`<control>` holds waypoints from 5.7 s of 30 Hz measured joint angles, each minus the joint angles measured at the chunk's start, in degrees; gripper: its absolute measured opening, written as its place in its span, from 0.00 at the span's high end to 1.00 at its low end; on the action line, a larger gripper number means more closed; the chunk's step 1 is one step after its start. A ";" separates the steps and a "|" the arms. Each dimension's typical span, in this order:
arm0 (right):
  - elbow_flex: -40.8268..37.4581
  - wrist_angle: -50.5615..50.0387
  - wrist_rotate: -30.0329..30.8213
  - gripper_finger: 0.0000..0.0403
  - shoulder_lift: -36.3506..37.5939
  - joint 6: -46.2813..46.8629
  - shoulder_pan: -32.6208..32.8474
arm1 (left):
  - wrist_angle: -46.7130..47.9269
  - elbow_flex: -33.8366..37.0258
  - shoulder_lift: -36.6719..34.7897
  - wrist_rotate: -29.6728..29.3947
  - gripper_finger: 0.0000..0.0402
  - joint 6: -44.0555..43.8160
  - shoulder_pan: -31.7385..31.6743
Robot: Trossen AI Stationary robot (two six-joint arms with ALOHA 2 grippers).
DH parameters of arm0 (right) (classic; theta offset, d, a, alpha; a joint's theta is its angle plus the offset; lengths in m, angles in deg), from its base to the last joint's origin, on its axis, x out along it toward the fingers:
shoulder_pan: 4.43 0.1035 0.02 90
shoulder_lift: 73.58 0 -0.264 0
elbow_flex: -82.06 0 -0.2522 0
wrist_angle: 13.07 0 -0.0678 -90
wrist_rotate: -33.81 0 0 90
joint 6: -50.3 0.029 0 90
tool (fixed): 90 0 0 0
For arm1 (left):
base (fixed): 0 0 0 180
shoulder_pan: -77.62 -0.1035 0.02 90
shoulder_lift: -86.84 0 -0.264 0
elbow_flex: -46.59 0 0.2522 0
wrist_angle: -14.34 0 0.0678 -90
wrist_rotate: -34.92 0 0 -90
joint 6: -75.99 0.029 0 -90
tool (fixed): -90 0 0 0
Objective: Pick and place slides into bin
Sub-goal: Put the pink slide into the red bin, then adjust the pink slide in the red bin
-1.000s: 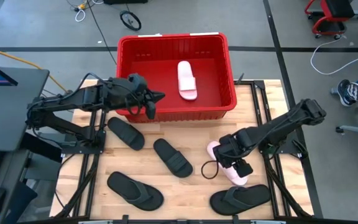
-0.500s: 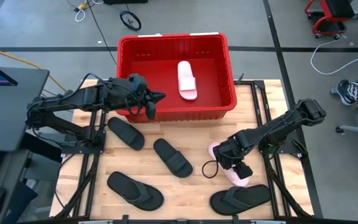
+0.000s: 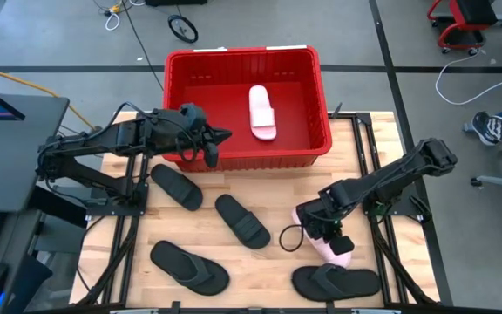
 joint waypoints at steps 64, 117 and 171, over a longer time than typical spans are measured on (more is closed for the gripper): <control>50.25 -6.21 33.13 1.00 -37.09 -42.66 -63.35 | -6.72 -0.09 1.71 -0.24 0.94 0.55 -1.84; 50.28 9.90 14.72 0.64 -37.69 -33.99 -60.76 | -6.49 -0.04 2.27 -0.22 0.96 0.51 -1.81; 44.00 14.29 10.13 0.98 -39.95 -32.72 -63.49 | -4.81 -0.04 2.27 -0.20 0.94 0.52 -1.81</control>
